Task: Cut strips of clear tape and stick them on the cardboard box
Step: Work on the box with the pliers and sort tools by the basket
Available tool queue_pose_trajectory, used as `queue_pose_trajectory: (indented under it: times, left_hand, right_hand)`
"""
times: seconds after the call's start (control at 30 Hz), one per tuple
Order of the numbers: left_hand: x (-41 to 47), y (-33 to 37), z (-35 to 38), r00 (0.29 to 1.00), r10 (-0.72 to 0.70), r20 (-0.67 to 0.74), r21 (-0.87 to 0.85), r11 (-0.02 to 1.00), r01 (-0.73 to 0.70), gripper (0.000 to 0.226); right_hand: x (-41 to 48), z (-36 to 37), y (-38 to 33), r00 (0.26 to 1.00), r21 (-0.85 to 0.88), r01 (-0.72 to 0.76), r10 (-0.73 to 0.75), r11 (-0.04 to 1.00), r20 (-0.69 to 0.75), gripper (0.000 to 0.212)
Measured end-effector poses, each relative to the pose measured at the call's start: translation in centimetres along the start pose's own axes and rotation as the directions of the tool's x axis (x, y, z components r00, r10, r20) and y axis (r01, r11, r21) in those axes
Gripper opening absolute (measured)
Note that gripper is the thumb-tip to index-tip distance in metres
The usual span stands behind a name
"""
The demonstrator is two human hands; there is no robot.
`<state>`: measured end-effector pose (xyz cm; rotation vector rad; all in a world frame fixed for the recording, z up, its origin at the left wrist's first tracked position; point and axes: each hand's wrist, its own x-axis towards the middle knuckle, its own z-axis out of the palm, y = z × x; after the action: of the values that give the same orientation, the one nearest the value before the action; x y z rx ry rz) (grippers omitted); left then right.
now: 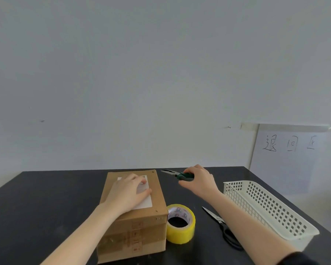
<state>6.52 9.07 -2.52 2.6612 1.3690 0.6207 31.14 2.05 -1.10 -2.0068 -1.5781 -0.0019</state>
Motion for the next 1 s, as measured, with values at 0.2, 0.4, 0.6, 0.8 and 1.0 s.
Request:
queue_pose_trajectory:
  times: [0.2, 0.4, 0.6, 0.8, 1.0]
  left_hand:
    - [0.0, 0.0, 0.1, 1.0, 0.014, -0.006, 0.015, 1.0, -0.014, 0.05]
    - [0.0, -0.3, 0.4, 1.0, 0.018, -0.013, 0.011, 1.0, -0.018, 0.048]
    - [-0.1, -0.4, 0.4, 1.0, 0.018, -0.019, 0.014, 1.0, -0.018, 0.047]
    - [-0.2, -0.3, 0.4, 1.0, 0.014, -0.018, 0.022, 1.0, -0.014, 0.047]
    - [-0.2, -0.2, 0.4, 1.0, 0.013, -0.015, 0.023, 1.0, -0.013, 0.048]
  right_hand:
    - [0.6, 1.7, -0.7, 1.0, -0.005, 0.026, -0.026, 1.0, -0.004, 0.037]
    - [0.9, 2.9, -1.4, 0.999, -0.022, 0.01, -0.011, 1.0, -0.034, 0.037]
    - [1.2, 3.6, -2.0, 0.999, -0.036, 0.002, -0.003, 0.999, -0.039, 0.037]
    - [1.6, 3.4, -2.1, 1.0, -0.059, 0.004, -0.006, 0.998, -0.026, 0.037]
    - [1.6, 3.4, -2.2, 0.999, -0.068, 0.015, -0.018, 0.998, -0.034, 0.035]
